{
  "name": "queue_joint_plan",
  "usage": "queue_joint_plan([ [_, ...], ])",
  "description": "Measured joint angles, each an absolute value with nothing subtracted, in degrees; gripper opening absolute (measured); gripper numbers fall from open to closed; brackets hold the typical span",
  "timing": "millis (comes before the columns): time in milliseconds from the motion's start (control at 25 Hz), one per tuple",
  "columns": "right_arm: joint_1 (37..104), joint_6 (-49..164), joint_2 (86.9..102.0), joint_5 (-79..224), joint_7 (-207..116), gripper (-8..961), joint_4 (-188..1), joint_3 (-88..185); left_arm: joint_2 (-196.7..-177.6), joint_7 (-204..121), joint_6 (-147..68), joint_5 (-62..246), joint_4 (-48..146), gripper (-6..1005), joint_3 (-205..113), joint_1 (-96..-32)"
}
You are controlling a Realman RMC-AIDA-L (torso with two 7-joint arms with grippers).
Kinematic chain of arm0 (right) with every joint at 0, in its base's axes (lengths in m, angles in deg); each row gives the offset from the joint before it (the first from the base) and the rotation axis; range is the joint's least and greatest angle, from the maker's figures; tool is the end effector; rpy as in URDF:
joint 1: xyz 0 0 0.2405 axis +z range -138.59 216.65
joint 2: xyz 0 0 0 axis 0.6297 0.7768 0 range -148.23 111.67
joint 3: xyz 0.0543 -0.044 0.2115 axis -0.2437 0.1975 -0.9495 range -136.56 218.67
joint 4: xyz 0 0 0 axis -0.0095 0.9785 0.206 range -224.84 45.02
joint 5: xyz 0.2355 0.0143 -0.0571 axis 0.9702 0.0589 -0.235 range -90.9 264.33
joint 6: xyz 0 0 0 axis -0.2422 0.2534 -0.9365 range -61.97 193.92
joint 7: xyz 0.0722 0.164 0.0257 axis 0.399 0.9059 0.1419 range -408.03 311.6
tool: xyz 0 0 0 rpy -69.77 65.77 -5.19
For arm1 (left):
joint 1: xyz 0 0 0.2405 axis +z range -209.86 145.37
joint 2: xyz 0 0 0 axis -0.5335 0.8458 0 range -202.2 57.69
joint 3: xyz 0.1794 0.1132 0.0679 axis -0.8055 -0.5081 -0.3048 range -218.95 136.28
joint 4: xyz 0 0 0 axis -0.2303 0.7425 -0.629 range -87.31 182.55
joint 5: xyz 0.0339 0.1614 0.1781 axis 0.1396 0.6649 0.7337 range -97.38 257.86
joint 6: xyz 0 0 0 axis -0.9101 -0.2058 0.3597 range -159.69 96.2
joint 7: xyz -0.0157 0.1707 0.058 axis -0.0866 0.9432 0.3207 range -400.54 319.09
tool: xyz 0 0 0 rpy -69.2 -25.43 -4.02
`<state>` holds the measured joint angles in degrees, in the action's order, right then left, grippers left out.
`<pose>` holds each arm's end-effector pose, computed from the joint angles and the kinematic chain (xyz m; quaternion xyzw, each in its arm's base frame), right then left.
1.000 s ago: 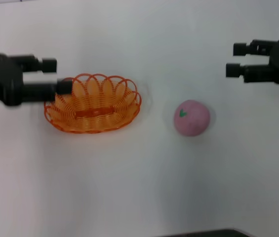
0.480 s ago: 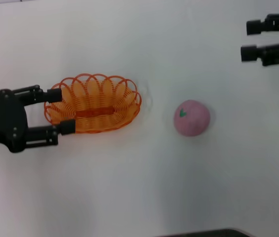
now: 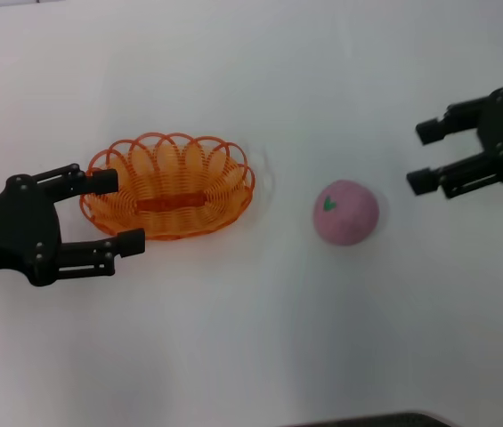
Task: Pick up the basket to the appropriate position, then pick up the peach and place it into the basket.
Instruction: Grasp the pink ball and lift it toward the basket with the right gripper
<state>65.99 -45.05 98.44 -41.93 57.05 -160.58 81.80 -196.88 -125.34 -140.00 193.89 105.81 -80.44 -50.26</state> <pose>0.2246 0.3237 0.0820 -0.9622 0.2519 0.0723 0.0739 -0.2327 0.2850 0.0210 -0.9393 -0.1938 -0.2736 0.0724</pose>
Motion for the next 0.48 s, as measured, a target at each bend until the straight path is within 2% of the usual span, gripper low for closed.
queue_joint_plan([
  [480, 66.12, -31.97, 101.00, -45.54, 52.19, 856, -149.45, 85.97, -196.88, -125.00, -139.13, 193.79, 103.87, 884, -81.09, -50.83],
])
